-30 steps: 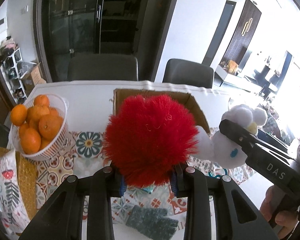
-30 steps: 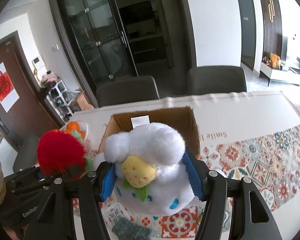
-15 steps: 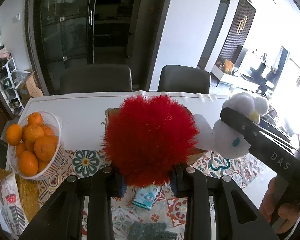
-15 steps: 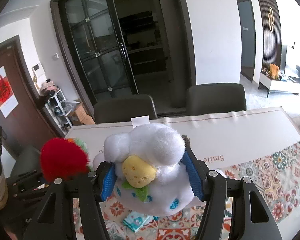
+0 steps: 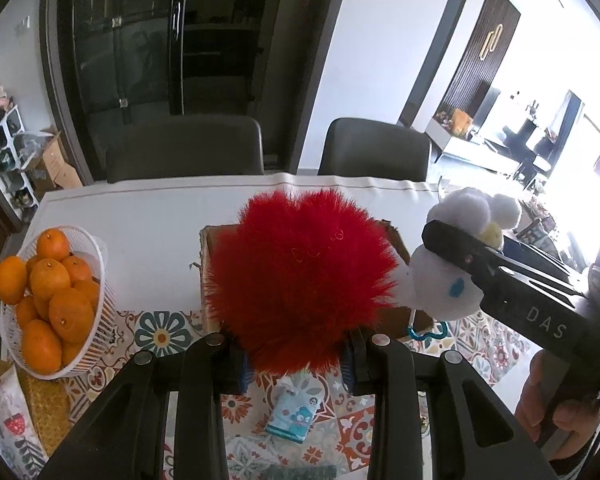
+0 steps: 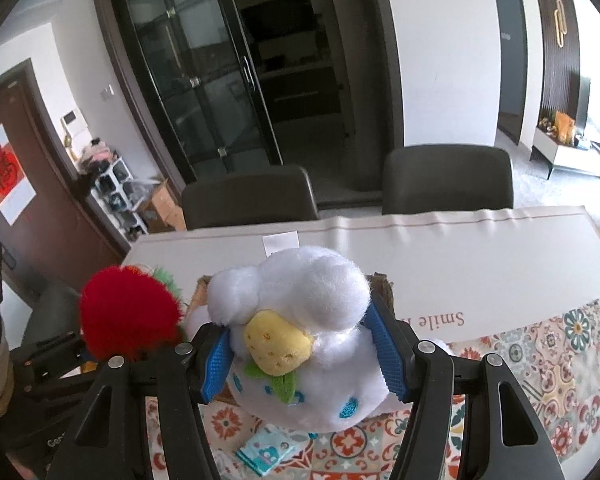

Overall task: Organize soft objects
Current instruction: 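Lift and carry the pompom and plush bunny over the cardboard box, then open left tool releasing the pompom while right tool releases the bunny into the box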

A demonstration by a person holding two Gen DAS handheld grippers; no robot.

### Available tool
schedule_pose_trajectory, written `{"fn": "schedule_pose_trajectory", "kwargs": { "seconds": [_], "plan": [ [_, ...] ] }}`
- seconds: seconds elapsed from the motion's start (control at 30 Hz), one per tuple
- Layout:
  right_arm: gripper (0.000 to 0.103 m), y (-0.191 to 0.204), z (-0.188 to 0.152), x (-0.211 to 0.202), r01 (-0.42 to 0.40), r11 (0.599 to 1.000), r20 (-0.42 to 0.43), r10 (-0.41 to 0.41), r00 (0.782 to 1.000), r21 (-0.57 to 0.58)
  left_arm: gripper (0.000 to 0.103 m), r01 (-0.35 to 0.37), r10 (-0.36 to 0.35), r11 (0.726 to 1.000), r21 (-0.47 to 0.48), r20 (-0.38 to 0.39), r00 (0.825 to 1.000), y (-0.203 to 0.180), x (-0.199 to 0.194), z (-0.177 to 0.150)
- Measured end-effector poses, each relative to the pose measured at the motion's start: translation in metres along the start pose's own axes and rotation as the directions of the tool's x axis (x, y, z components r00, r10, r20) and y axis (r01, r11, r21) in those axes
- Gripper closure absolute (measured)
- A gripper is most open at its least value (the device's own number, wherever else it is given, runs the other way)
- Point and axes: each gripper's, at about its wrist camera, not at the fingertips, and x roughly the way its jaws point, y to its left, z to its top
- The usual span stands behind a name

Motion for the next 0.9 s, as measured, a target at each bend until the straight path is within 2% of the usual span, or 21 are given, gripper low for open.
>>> {"fn": "schedule_pose_trajectory", "kwargs": {
  "seconds": [0.3,0.67,0.7,0.77,0.83,0.9],
  "plan": [
    [0.041,-0.01,0.006,0.045,-0.013,1.0,-0.089,0.014,0.996,0.005,0.07,-0.014,0.011,1.0,-0.028,-0.088,0.996,0.009,0.045,0.003],
    [0.039,-0.022,-0.005,0.094,-0.047,0.998,-0.209,0.057,0.976,0.052,0.069,-0.01,0.005,1.0,-0.029,-0.171,0.985,0.014,0.081,-0.002],
    [0.039,-0.022,-0.005,0.097,-0.049,0.997,-0.216,0.059,0.975,0.053,0.067,-0.011,0.005,0.999,-0.031,-0.178,0.984,0.015,0.083,-0.002],
    [0.037,-0.023,-0.006,0.102,-0.056,0.997,-0.232,0.069,0.97,0.061,0.058,-0.001,-0.005,1.0,-0.03,-0.193,0.981,0.015,0.088,-0.002],
    [0.032,-0.024,-0.008,0.104,-0.057,0.996,-0.245,0.072,0.967,0.071,0.041,0.0,-0.005,1.0,-0.025,-0.209,0.978,0.015,0.092,-0.002],
    [0.027,-0.026,-0.008,0.103,-0.05,0.996,-0.237,0.067,0.969,0.077,0.038,-0.01,0.005,1.0,-0.022,-0.214,0.977,0.015,0.093,-0.002]
  ]
}}
